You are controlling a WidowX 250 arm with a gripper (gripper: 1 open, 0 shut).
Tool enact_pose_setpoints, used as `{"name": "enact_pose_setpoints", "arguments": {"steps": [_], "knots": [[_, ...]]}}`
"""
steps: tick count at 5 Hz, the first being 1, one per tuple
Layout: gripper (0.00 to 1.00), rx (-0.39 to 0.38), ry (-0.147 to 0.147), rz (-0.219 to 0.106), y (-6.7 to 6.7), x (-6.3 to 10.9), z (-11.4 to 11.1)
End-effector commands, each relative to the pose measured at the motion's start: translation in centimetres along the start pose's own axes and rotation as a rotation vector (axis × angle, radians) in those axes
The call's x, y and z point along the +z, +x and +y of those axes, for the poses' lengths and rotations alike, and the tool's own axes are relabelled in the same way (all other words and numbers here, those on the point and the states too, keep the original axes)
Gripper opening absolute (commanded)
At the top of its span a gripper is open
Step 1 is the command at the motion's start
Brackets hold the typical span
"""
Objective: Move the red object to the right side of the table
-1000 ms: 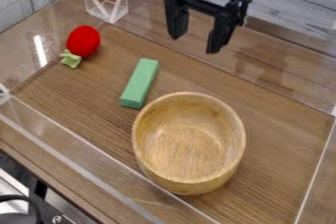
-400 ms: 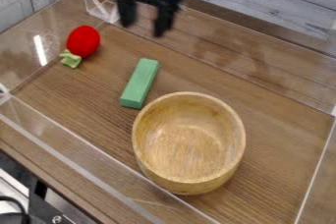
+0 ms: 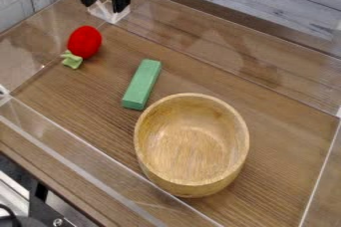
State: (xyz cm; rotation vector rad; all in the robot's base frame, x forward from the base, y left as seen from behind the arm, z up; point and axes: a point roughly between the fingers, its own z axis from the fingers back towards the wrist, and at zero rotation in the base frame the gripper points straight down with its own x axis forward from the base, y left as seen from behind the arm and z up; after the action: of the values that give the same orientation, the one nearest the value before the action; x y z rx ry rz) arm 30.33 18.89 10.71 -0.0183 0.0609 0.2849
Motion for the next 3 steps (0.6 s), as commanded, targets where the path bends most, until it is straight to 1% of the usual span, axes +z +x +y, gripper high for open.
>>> {"name": "enact_pose_setpoints", "arguments": {"steps": [1,2,3], "knots": [[1.00,0.055,0.020,-0.058,0.3,1.3,0.7],[1.00,0.010,0.026,-0.044,1.0,0.8,0.8],[1.00,-0.049,0.031,-0.040,1.9,0.6,0.8]]}}
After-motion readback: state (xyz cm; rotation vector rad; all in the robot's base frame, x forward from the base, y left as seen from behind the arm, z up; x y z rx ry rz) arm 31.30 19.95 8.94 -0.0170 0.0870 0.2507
